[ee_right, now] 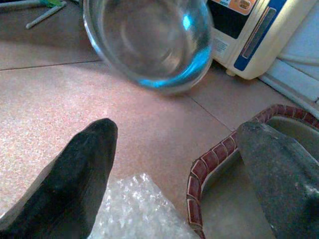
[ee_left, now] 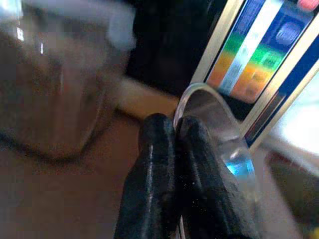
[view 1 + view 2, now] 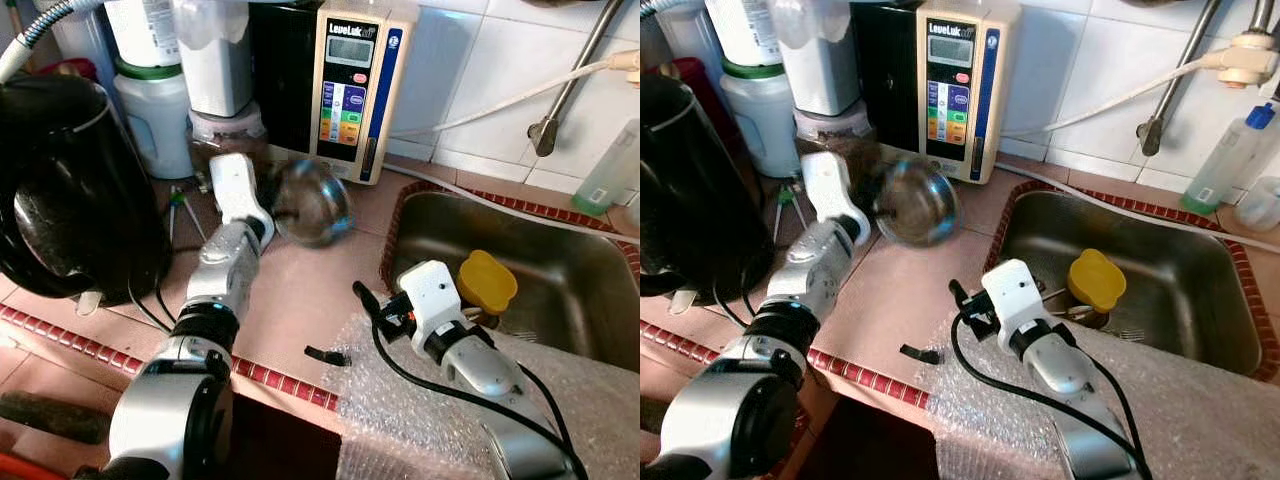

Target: Kitchen organization

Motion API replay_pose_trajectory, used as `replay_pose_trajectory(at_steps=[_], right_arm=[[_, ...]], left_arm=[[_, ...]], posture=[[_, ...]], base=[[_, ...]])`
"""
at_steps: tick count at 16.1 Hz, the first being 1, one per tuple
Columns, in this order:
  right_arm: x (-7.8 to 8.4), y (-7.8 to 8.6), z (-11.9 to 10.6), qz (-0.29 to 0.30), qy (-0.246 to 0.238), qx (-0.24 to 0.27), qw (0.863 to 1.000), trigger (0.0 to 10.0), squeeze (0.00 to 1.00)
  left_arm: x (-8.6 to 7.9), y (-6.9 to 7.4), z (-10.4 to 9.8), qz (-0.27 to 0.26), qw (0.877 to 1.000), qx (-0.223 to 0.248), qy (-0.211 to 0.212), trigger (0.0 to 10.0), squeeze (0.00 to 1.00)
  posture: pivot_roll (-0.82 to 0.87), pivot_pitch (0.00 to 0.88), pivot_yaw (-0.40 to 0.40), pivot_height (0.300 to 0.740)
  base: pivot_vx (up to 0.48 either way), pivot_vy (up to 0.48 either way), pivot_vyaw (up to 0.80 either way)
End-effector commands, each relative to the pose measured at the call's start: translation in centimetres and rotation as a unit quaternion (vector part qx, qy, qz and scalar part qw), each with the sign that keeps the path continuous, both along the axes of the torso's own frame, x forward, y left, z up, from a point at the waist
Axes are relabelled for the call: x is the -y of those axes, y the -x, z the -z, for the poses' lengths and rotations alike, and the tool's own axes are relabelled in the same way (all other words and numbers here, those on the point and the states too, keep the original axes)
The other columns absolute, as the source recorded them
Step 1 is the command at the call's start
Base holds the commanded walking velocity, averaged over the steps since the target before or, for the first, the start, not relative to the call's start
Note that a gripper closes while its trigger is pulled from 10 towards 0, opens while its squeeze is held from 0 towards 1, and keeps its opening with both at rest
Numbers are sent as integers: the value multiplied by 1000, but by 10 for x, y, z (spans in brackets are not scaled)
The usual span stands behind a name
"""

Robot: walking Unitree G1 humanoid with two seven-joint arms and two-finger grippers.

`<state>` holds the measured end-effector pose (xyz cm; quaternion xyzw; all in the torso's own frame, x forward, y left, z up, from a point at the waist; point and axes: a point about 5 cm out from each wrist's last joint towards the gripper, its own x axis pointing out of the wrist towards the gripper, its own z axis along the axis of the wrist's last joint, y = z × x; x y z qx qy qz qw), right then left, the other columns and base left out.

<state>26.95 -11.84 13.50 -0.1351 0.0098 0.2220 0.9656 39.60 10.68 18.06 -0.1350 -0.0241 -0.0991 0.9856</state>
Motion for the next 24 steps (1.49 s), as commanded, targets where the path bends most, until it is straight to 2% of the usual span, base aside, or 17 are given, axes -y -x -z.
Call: replay_pose_trajectory(at_steps=[1,4,6,8,10,11,15,17,24], right_arm=[[5,-3,-2,8,3,6,1000,10000,0],[9,-6,-3,16,6,13,1000,10000,0],[13,-8,-4,19,10,17,1000,10000,0],[20,-11,-6,36,15,22,999,10000,0],[31,-17,-10,58,13,31,998,10000,0],[35,-20,-13,65,14,36,997,10000,0],[50,-34,-29,100,-5,65,993,10000,0],[52,-38,-35,107,-18,73,991,10000,0],[71,-55,-46,137,-12,94,986,10000,0]], left_arm=[[5,4,-5,12,999,34,8,0,0],[13,7,-4,33,998,51,-10,0,0],[15,9,-2,34,998,52,-7,0,0],[19,12,-10,50,995,89,-13,0,0],[28,18,-24,97,986,139,4,0,0],[31,20,-26,112,983,147,8,0,0],[44,31,-26,178,970,164,10,0,0],[50,37,-25,200,965,168,14,0,0],[64,53,-28,245,952,177,45,0,0]], posture=[[17,0,-42,740],[20,0,-44,740],[16,0,-47,740],[16,0,-51,740],[19,0,-57,740],[19,0,-57,740],[18,0,-59,740],[18,0,-59,740],[18,0,-57,740]], base=[[0,0,0],[0,0,0],[0,0,0],[0,0,0],[0,0,0],[0,0,0],[0,0,0],[0,0,0],[0,0,0]])
